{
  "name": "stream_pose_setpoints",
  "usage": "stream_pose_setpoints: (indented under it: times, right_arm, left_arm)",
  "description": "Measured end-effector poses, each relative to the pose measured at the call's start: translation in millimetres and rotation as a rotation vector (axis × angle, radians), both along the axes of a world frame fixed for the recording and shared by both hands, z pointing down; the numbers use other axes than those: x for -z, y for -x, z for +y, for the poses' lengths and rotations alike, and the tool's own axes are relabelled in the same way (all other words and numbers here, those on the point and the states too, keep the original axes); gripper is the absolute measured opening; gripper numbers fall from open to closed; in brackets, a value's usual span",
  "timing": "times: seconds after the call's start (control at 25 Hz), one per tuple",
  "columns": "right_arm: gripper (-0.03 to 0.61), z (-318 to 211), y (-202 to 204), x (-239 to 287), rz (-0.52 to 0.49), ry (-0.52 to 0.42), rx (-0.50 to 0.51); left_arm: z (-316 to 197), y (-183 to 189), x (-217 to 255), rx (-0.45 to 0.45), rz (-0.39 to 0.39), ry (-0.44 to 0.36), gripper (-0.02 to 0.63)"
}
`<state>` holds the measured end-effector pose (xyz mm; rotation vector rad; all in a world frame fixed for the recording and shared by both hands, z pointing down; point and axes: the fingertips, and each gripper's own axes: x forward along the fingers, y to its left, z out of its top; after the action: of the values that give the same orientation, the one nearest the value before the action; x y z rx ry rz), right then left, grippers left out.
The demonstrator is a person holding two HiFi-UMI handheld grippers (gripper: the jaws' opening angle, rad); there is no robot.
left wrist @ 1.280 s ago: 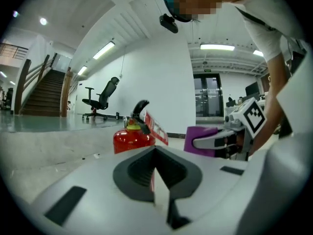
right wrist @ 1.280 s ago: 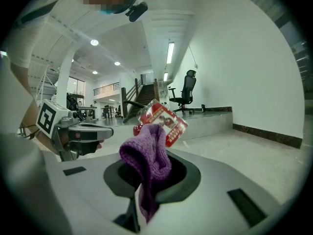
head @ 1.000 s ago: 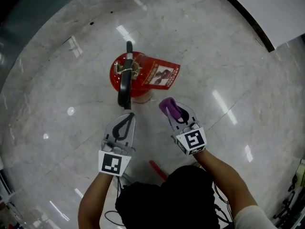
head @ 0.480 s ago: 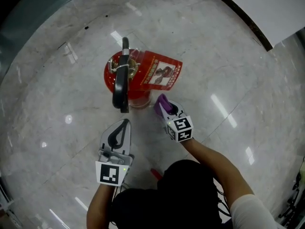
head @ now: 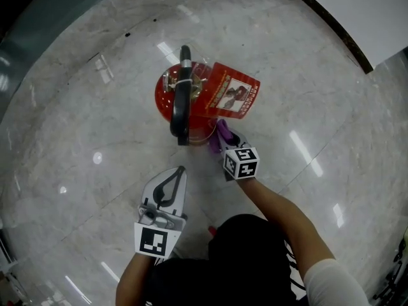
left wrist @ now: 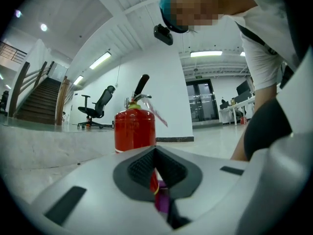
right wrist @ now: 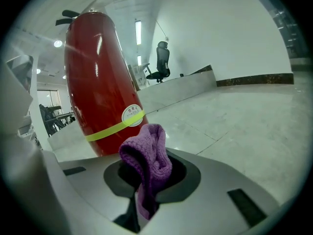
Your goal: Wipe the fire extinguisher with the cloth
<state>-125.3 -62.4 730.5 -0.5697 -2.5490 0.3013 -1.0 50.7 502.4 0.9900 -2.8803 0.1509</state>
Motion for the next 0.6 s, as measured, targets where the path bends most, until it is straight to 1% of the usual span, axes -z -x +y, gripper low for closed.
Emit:
stream_pose_setpoints:
  times: [0.08,0.32,0.6]
  right_arm:
    - [0.058,4,0,0,0.005,0.027,0.0]
    - [0.058,9,-1,16,-0.02,0.147,-0.012]
    - [0.058,8,-5,48,-0.072,0.239,-0.012]
  left_arm:
    - [-1,-3,4,-0.013,-0.016,-0.002,0.003]
    - [-7,-4,3,-0.022,-0.004,-0.046,0.003]
    - [-11,-10,5,-0.022,-0.014,-0.041,0.003]
